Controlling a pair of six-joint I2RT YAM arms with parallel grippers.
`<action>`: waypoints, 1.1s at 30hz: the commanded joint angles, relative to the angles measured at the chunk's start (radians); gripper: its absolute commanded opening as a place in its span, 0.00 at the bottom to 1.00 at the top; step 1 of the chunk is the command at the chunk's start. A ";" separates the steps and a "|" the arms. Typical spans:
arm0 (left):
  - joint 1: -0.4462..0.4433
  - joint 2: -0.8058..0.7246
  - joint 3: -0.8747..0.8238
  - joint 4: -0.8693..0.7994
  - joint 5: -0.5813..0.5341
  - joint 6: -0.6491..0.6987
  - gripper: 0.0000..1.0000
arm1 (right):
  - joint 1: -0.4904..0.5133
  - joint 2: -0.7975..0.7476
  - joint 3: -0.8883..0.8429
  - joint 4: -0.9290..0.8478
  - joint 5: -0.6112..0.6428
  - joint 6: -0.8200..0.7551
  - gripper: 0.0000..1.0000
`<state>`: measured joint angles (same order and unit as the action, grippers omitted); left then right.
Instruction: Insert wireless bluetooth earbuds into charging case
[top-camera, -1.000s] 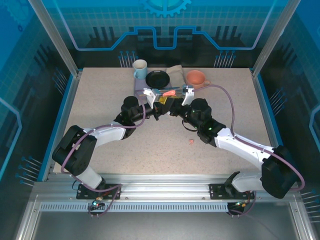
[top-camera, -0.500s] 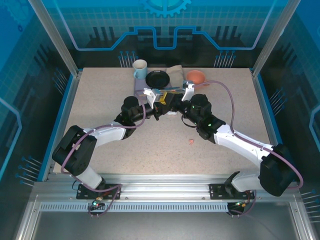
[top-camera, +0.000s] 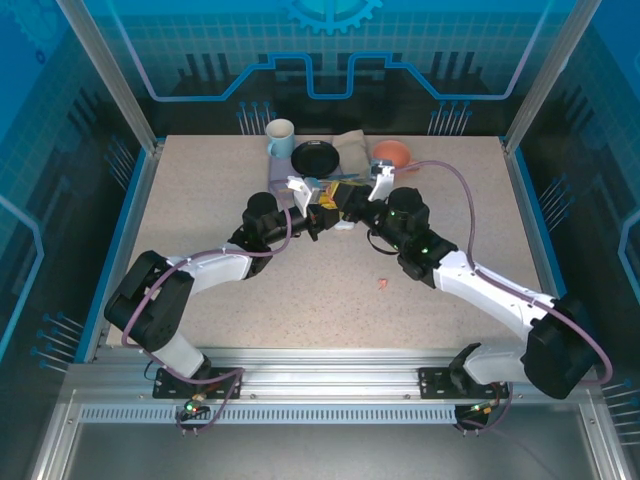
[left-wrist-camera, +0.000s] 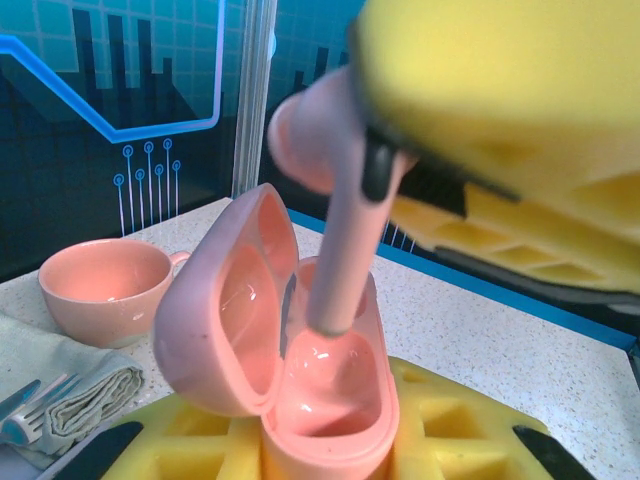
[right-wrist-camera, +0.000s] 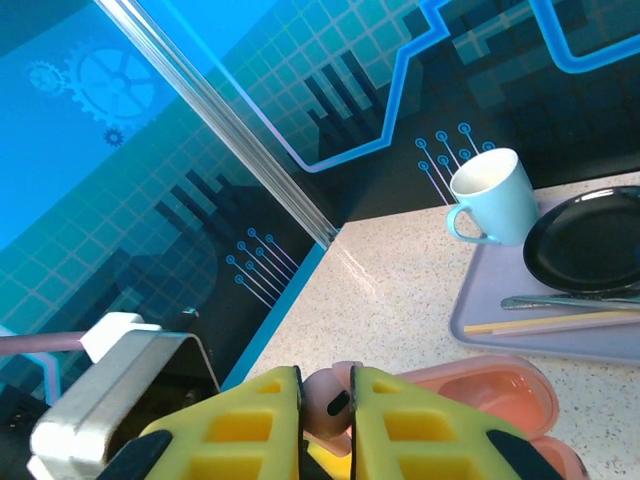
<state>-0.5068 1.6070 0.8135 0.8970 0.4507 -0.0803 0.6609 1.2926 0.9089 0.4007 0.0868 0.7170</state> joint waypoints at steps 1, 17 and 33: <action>-0.007 -0.027 0.037 0.013 0.020 0.004 0.00 | -0.009 -0.030 -0.022 -0.011 -0.012 -0.008 0.16; -0.007 -0.032 0.041 0.005 0.025 0.004 0.00 | -0.025 -0.019 -0.059 -0.023 -0.015 -0.011 0.15; -0.006 -0.030 0.046 0.010 0.022 0.009 0.00 | -0.031 -0.005 -0.042 -0.078 -0.081 -0.032 0.23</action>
<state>-0.5072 1.6070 0.8242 0.8692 0.4515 -0.0795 0.6384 1.2789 0.8509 0.3588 0.0315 0.6941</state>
